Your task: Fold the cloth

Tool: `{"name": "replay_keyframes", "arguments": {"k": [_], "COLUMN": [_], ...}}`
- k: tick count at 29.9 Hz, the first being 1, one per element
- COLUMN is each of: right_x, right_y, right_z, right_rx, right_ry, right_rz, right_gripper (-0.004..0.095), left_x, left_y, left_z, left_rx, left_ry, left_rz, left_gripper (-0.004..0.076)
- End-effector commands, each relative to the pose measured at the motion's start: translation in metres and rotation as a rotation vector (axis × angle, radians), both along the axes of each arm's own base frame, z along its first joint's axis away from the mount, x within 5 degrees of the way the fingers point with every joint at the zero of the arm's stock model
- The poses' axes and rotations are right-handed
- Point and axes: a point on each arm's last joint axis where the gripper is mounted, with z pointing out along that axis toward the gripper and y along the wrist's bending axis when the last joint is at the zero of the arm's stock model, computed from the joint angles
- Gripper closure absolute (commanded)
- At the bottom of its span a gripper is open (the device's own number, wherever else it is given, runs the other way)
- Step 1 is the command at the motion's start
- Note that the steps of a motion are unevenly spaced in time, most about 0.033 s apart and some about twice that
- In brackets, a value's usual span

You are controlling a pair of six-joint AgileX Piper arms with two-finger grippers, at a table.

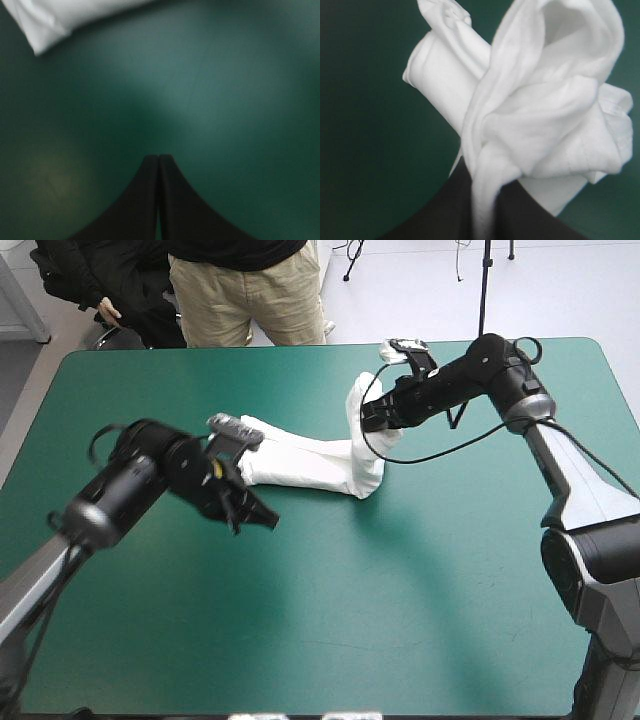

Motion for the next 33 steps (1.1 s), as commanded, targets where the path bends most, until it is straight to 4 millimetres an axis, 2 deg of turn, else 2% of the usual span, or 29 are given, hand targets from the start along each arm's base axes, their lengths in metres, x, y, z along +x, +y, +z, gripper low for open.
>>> {"name": "replay_keyframes", "arguments": {"k": [1,5,8,11,13,15,17,20,27,33], "right_x": [-0.009,-0.005,-0.001,-0.002,-0.004,-0.007,-0.009,-0.010,-0.003,0.009], "right_y": [0.026,0.063,0.092,0.119,0.134,0.144,0.148,0.143,0.118,0.095], "right_z": [0.034,0.019,0.016,0.013,0.012,0.011,0.016,0.023,0.040,0.031], "right_rx": [0.087,0.072,0.051,0.051,0.054,0.049,0.034,0.000,-0.062,-0.154], "right_ry": [-0.143,-0.116,-0.131,-0.129,-0.110,-0.088,-0.084,-0.094,-0.139,-0.122], "right_rz": [-0.012,0.010,0.052,0.120,0.159,0.198,0.202,0.176,0.079,-0.014], "right_gripper": [0.0911,0.0911,0.0892,0.0712,0.0500,0.0318,0.0256,0.0277,0.0304,0.0304], "left_x": [-0.058,-0.116,-0.150,-0.176,-0.184,-0.188,-0.187,-0.180,-0.164,-0.157], "left_y": [0.030,0.060,0.079,0.096,0.104,0.109,0.109,0.103,0.085,0.079], "left_z": [0.010,0.012,0.019,0.025,0.023,0.019,0.019,0.022,0.021,0.020], "left_rx": [-0.093,-0.198,-0.258,-0.291,-0.265,-0.214,-0.215,-0.254,-0.322,-0.341], "left_ry": [-0.056,-0.114,-0.208,-0.251,-0.213,-0.179,-0.184,-0.209,-0.162,-0.152], "left_rz": [0.028,0.077,0.075,0.122,0.188,0.198,0.199,0.197,0.160,0.165], "left_gripper": [0.0741,0.0741,0.0741,0.0741,0.0741,0.0741,0.0741,0.0741,0.0741,0.0741]}}
